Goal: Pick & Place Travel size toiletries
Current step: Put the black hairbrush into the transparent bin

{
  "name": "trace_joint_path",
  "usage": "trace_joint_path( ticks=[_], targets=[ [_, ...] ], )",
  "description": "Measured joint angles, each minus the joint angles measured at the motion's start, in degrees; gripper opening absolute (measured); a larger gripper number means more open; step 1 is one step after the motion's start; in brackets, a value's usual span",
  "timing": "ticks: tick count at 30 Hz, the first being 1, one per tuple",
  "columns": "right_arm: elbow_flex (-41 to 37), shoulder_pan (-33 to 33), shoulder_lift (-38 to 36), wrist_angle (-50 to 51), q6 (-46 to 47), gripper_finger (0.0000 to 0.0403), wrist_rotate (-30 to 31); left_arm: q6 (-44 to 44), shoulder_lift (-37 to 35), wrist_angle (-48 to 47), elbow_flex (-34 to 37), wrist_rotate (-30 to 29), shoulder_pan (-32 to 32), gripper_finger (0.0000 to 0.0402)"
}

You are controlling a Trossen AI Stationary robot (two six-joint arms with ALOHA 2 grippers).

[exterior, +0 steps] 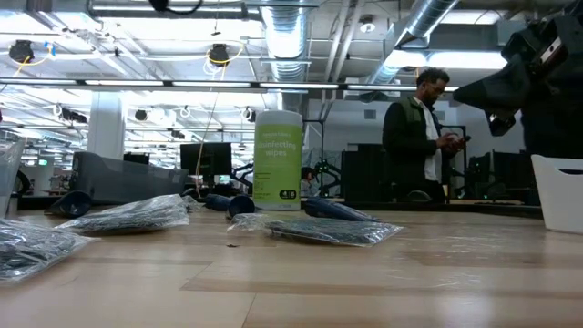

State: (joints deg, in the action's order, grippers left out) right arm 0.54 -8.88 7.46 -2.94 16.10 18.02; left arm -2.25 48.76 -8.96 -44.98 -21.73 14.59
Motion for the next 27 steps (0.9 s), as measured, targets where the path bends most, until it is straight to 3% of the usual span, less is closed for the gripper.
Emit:
trace_joint_path(
  ticks=[3,6,10,13,18,27],
  targets=[
    [0.01,0.0,0.0,-0.01,0.0,0.0005,0.0,2.0,4.59,-0.35,0.46,9.79,0.04,0.0117],
    [0.0,0.0,0.0,-0.04,0.0,0.0005,0.0,2.4,9.03,-0.61,1.55,15.71,0.17,0.0189],
    [0.0,0.0,0.0,-0.03,0.0,0.0005,0.01,4.54,14.95,0.78,2.59,17.15,0.1,0.0281],
    [0.0,0.0,0.02,-0.04,0.0,0.0005,0.01,4.62,20.39,2.81,2.77,17.15,-0.23,0.0324],
    [0.0,0.0,0.0,-0.04,0.0,0.0005,0.01,7.45,30.09,12.44,2.79,20.19,0.16,0.0344],
    [0.0,0.0,0.01,-0.04,0.0,0.0005,0.02,11.37,45.93,32.63,2.78,22.04,0.98,0.0327]
  ],
)
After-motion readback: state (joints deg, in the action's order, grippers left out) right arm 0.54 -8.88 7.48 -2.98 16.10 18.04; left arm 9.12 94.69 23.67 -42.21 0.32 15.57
